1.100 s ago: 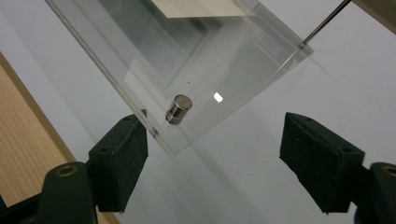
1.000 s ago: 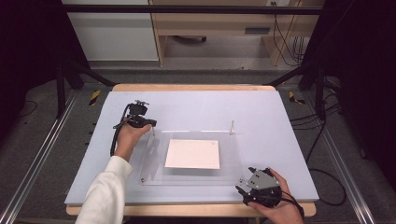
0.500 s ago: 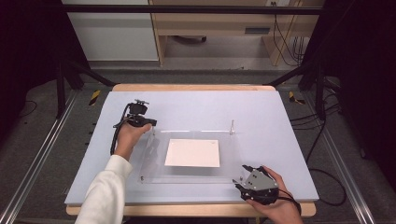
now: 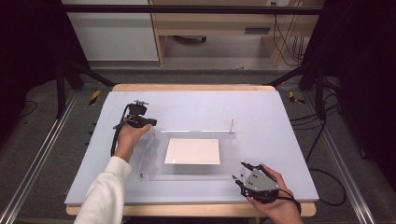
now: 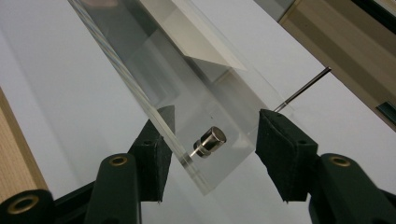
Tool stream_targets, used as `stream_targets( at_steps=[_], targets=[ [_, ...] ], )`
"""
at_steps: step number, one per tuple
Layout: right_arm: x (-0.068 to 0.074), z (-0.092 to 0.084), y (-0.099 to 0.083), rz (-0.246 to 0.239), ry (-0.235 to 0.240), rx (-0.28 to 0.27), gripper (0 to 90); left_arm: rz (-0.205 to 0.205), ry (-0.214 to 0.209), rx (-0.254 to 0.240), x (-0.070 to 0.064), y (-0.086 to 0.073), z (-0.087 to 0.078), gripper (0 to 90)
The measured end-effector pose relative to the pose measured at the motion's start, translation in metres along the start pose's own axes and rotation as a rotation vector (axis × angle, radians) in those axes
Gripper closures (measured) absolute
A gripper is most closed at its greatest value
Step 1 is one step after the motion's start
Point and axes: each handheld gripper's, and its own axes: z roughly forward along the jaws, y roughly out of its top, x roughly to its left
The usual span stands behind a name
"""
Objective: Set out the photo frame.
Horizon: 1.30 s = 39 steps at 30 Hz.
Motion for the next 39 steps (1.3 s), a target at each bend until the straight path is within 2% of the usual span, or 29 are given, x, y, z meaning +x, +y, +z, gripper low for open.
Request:
stream_targets(
  at_steps=[3,4,7,9,13,16,18,25,27,29,30,35,39],
  targets=[
    [0.000,-0.001,0.002,-0.008,0.000,0.006,47.9,0.017,0.016,-0.022,0.000,-0.003,-0.001,83.5],
    [-0.001,-0.002,0.002,-0.008,-0.001,0.008,48.0,0.024,0.029,-0.031,-0.001,-0.004,-0.001,80.1],
    [-0.001,-0.002,0.004,-0.007,-0.001,0.014,48.2,0.053,0.060,-0.097,-0.004,-0.007,-0.007,72.8],
    [-0.002,-0.003,0.005,0.005,-0.001,0.014,48.2,0.069,0.068,-0.144,-0.008,-0.009,-0.016,65.5],
    [-0.004,-0.006,0.010,0.019,0.003,0.022,48.9,0.128,0.090,-0.218,-0.017,-0.015,-0.043,59.6],
    [-0.006,-0.008,0.013,0.033,0.009,0.021,49.4,0.160,0.078,-0.265,-0.025,-0.020,-0.064,55.5],
    [-0.009,-0.009,0.015,0.040,0.013,0.021,49.8,0.192,0.078,-0.270,-0.031,-0.023,-0.078,50.8],
    [-0.024,-0.012,0.031,0.091,0.030,0.033,51.1,0.307,0.015,-0.282,-0.054,-0.027,-0.116,41.0],
    [-0.031,-0.013,0.036,0.111,0.035,0.039,51.6,0.326,-0.008,-0.285,-0.059,-0.026,-0.125,36.9],
    [-0.037,-0.013,0.042,0.120,0.043,0.041,53.8,0.367,0.011,-0.293,-0.062,-0.024,-0.134,34.3],
    [-0.039,-0.013,0.046,0.126,0.046,0.038,54.3,0.372,0.018,-0.297,-0.063,-0.023,-0.139,33.1],
    [-0.054,-0.012,0.059,0.158,0.064,0.044,56.0,0.368,-0.001,-0.321,-0.065,-0.022,-0.156,30.2],
    [-0.064,-0.011,0.067,0.174,0.081,0.065,56.2,0.395,-0.013,-0.322,-0.070,-0.023,-0.170,29.8]
  ],
)
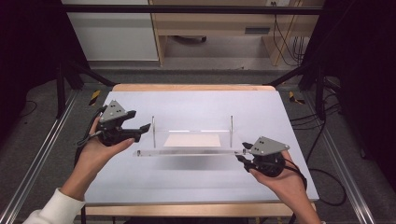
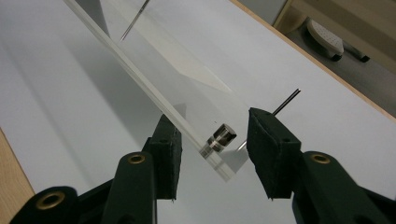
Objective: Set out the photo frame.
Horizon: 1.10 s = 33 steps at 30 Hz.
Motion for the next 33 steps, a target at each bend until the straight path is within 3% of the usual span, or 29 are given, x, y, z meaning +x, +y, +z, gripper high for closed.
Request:
stream_targets(
  at_steps=[2,8,16,22,24,28,33],
  targets=[
    [-0.003,0.000,0.004,0.005,0.001,0.001,56.8,0.042,-0.006,0.004,-0.002,0.005,-0.005,30.3],
    [-0.012,0.002,0.016,0.025,-0.001,0.001,57.3,0.068,-0.054,-0.006,-0.010,0.014,-0.015,30.2],
    [-0.023,0.004,0.028,0.050,-0.005,0.002,57.1,0.150,-0.090,-0.016,-0.025,0.019,-0.023,32.3],
    [-0.028,0.006,0.034,0.069,-0.005,0.001,56.9,0.263,-0.067,0.012,-0.038,0.017,-0.021,38.1],
    [-0.030,0.006,0.035,0.072,-0.005,0.003,56.8,0.269,-0.055,0.002,-0.040,0.015,-0.019,41.0],
    [-0.031,0.006,0.037,0.073,-0.003,0.006,56.8,0.323,-0.044,0.000,-0.043,0.012,-0.015,47.1],
    [-0.032,0.006,0.037,0.080,0.000,0.006,56.7,0.362,-0.052,0.014,-0.045,0.005,-0.006,51.7]
  ],
)
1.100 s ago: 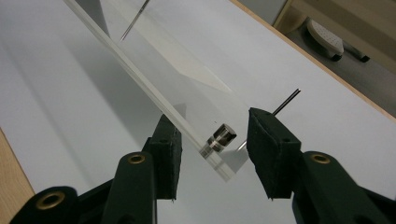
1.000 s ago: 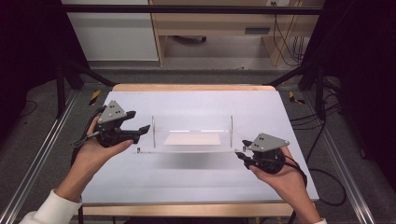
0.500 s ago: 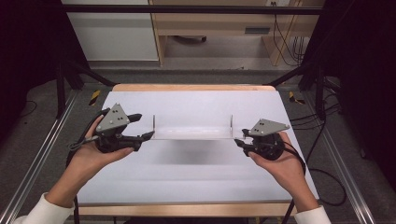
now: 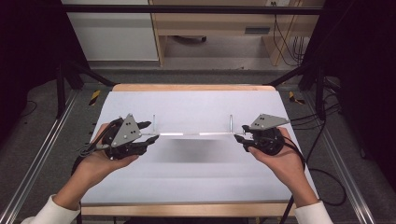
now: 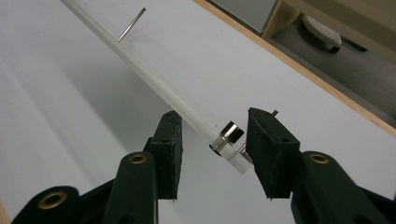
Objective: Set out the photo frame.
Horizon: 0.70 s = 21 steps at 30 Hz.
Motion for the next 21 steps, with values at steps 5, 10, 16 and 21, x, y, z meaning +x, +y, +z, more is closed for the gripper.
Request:
stream_targets(
  at_steps=[5,10,16,21],
  targets=[
    [0.001,0.000,0.001,0.003,-0.004,0.005,56.6,0.012,0.005,0.015,0.000,-0.006,0.006,56.0],
    [0.001,0.000,0.002,0.003,-0.003,0.010,56.7,0.018,-0.001,0.009,0.002,-0.009,0.007,59.8],
    [0.002,0.000,0.004,0.005,-0.008,0.022,56.7,0.020,0.003,0.034,0.003,-0.012,0.010,62.7],
    [0.002,0.000,0.004,0.003,-0.005,0.030,56.8,0.032,0.000,0.049,0.004,-0.013,0.011,64.3]
  ],
)
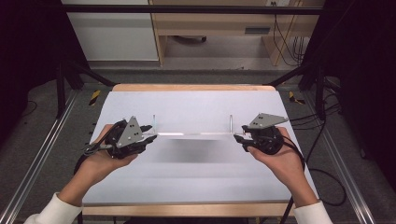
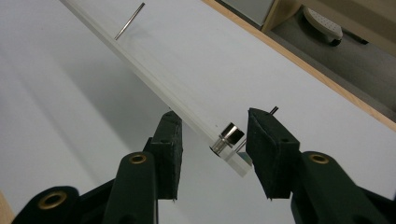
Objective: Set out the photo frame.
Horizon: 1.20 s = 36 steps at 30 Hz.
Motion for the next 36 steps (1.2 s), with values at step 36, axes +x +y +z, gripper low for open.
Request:
stream_targets(
  at_steps=[36],
  targets=[
    [-0.035,0.027,0.010,0.015,-0.017,-0.126,58.9,-0.053,-0.043,0.013,0.061,0.026,0.019,60.7]
  ],
)
